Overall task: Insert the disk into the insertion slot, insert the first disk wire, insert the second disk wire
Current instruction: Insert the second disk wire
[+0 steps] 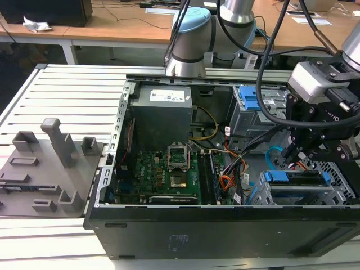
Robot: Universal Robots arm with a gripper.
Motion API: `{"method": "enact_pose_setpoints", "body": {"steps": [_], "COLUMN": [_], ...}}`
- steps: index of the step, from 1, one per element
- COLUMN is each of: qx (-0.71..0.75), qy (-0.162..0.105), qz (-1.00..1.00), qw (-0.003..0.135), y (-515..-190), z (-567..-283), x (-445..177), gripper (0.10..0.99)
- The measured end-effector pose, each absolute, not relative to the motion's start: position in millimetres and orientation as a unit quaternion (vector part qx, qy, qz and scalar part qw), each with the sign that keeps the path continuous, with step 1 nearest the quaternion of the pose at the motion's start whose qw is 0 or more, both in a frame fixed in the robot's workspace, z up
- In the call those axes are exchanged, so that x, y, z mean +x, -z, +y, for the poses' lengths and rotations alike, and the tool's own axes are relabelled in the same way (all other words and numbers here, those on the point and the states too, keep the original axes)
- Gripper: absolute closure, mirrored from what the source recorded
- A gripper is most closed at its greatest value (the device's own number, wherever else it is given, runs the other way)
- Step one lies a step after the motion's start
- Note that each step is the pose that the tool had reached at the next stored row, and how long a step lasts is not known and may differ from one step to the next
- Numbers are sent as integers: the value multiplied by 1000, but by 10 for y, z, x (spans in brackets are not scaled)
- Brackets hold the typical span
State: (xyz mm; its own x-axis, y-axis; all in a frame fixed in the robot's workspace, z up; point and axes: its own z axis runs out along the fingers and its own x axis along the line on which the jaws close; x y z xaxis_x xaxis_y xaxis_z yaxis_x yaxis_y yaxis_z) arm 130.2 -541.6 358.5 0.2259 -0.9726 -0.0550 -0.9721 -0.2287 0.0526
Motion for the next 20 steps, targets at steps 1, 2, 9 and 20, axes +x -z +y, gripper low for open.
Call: {"method": "enact_pose_setpoints", "body": {"steps": [1,2,9,20], "qx": [783,783,746,681], "qy": [38,38,38,38], "qz": [-621,-621,-665,-731], "qw": [4,4,2,-2], "y": [-3583,-3579,-3564,-3506], "z": [-5450,-5504,-5510,-5526], "x": [1303,1303,1302,1340], "gripper": [925,925,925,925]}}
